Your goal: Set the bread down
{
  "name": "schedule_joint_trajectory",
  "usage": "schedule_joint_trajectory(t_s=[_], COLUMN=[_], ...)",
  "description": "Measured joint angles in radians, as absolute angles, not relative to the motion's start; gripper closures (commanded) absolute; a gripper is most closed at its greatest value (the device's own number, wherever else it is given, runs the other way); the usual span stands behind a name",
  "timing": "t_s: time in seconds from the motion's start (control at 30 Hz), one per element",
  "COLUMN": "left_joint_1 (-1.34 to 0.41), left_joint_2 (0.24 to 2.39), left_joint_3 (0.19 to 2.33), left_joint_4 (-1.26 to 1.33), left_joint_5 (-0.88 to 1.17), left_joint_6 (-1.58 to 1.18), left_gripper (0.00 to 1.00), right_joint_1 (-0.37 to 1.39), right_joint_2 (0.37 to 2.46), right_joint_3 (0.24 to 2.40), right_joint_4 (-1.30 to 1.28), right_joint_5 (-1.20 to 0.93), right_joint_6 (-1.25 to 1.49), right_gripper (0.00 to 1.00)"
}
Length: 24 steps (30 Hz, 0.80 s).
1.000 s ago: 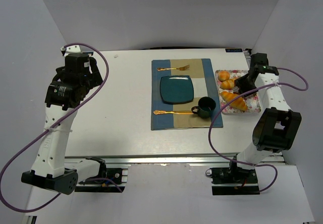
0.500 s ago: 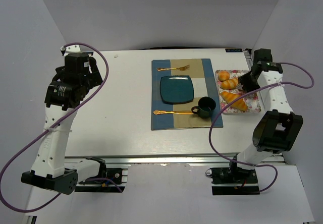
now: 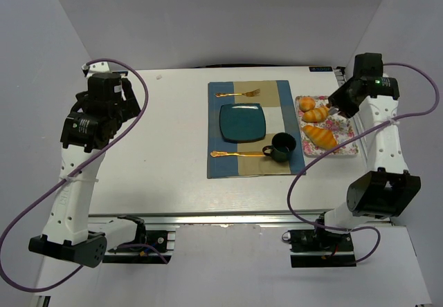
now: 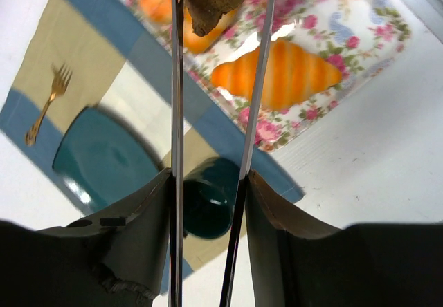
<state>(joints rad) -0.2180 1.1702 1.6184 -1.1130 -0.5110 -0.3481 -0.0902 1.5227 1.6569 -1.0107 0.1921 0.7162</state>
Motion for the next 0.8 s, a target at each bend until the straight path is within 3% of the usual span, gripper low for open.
schedule_joint_trajectory(t_s=[0.33, 0.5, 0.8], left_joint_1=[-0.218, -0.218, -0.218], left_joint_2=[1.163, 1.156, 1.142], left_joint_3=[1.618, 1.618, 1.618], left_joint_4=[-1.113, -1.114, -1.114], left_joint_5=[-0.508, -0.509, -0.509], left_joint_6=[-0.356, -0.356, -0.356], left_gripper=[0.08, 0.08, 0.08], right_joint_1=[0.268, 0.447, 0.57], right_joint_2=[1.626, 1.72, 1.853], right_joint_3=[1.906, 1.929, 1.929], right_joint_4=[-1.052, -1.005, -0.973], right_joint_5=[0.142, 0.07, 0.034], right_joint_6=[0.65, 0.619, 0.537], right_gripper=[0.59, 0.6, 0.62])
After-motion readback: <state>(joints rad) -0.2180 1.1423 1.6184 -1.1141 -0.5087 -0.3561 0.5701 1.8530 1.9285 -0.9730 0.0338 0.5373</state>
